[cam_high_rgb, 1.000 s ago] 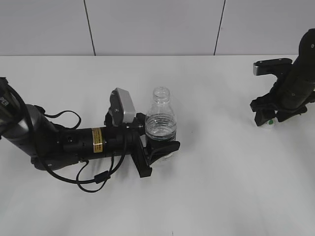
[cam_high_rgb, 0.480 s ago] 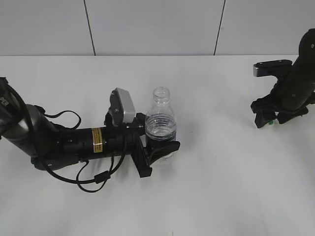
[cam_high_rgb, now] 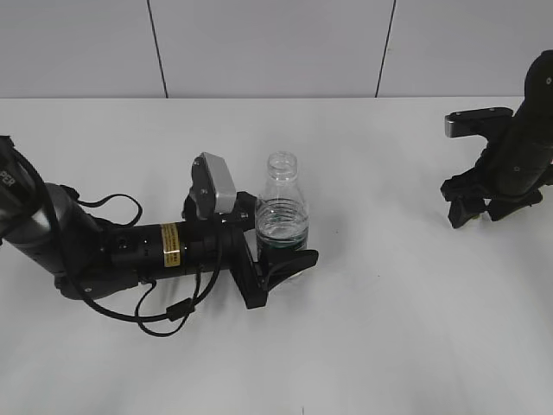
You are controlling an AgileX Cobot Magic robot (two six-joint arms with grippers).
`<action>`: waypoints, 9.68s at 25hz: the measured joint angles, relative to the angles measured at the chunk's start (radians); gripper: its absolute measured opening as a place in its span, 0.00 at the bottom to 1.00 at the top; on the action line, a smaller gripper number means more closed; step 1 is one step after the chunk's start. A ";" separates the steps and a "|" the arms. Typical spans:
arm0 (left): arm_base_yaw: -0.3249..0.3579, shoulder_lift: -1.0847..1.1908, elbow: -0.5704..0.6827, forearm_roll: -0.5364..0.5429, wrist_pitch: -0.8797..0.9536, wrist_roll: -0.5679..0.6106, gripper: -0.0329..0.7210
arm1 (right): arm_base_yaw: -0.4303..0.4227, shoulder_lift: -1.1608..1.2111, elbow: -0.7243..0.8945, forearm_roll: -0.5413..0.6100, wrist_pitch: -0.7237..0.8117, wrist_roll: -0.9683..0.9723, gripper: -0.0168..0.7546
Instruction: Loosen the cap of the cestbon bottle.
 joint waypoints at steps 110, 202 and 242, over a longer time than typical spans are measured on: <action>0.443 -0.989 -0.202 -0.837 2.012 0.218 0.75 | 0.000 -0.403 0.000 0.075 0.418 0.026 0.57; 0.443 -2.306 0.379 -0.920 2.273 0.248 0.74 | 0.000 -1.659 0.207 -0.028 0.481 0.074 0.57; 0.443 -2.306 0.379 -0.920 2.273 0.248 0.74 | 0.000 -2.089 0.757 -0.076 0.446 0.150 0.57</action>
